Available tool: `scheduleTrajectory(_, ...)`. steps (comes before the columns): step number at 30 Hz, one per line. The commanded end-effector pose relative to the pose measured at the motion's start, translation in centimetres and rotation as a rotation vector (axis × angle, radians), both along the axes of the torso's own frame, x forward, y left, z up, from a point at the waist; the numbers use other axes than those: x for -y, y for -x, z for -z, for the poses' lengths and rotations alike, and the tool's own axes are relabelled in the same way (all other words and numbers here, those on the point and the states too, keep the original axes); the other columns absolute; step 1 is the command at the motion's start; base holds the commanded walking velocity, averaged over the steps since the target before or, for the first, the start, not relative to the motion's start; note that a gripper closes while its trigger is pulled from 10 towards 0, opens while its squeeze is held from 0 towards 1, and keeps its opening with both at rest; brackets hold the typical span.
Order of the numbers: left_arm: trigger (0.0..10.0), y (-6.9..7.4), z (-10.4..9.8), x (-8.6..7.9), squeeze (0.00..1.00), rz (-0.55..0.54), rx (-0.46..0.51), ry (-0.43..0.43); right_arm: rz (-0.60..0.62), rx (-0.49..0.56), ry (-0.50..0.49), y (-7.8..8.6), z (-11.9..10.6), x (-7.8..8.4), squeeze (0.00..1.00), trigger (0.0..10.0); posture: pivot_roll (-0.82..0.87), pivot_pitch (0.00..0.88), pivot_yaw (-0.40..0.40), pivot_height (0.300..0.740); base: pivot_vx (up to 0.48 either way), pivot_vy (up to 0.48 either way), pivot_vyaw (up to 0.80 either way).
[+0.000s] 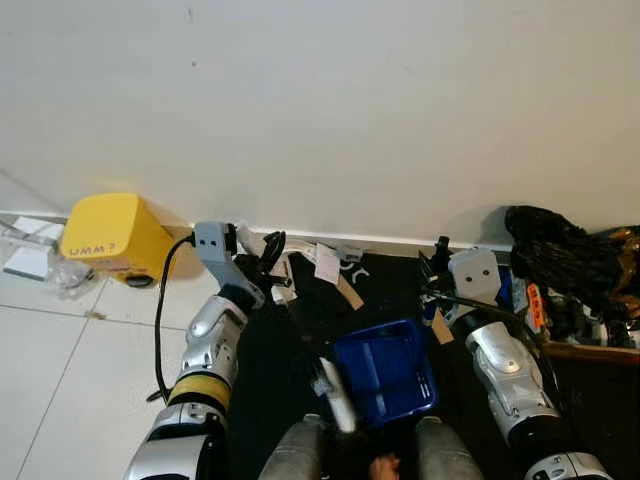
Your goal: Sweep floor
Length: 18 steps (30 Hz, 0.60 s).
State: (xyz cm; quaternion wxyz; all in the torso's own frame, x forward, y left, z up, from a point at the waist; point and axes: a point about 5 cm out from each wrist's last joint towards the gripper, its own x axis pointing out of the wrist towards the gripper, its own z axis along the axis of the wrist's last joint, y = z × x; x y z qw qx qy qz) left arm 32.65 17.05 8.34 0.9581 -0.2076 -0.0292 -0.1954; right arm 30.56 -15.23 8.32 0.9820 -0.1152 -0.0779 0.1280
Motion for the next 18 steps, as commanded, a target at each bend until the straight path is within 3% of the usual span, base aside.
scheduleTrajectory(1, 10.0, 0.5, 0.7, -0.5, 0.0, -0.014, -0.028, 0.049, 0.012, -0.021, 0.01, 0.2, 0.3, 0.4, 0.0, 10.0, 0.04, 0.257, 0.073, 0.74, 0.0, 0.0, 0.0)
scheduleTrajectory(7, 10.0, 0.2, -0.2, -1.0, 0.0, -0.023, 0.005, 0.059, 0.008, -0.021, 0.011, 0.1, 0.3, 0.3, 0.0, 10.0, 0.05, 0.254, 0.07, 0.74, 0.0, 0.0, 0.0)
scheduleTrajectory(9, 10.0, 0.2, -1.3, -1.3, 0.0, 0.008, 0.07, -0.058, 0.007, -0.02, 0.011, 0.0, 0.3, 0.3, 0.0, 10.0, 0.05, 0.256, 0.074, 0.74, 0.0, 0.0, 0.0)
scheduleTrajectory(10, 10.0, 0.4, -1.9, -1.6, 0.0, 0.044, 0.121, -0.178, 0.009, -0.02, 0.011, 0.0, 0.2, 0.3, 0.0, 10.0, 0.05, 0.256, 0.074, 0.74, 0.0, 0.0, 0.0)
scheduleTrajectory(11, 10.0, 0.6, -2.4, -2.0, 0.0, 0.064, 0.152, -0.236, 0.014, -0.02, 0.011, 0.1, 0.3, 0.4, 0.0, 10.0, 0.06, 0.259, 0.076, 0.74, 0.0, 0.0, 0.0)
scheduleTrajectory(18, 10.0, 1.1, -5.6, -4.1, 0.0, 0.09, 0.281, -0.378, 0.048, -0.03, 0.013, 0.3, 0.6, 1.2, 0.0, 10.0, 0.07, 0.267, 0.08, 0.74, 0.0, 0.0, 0.0)
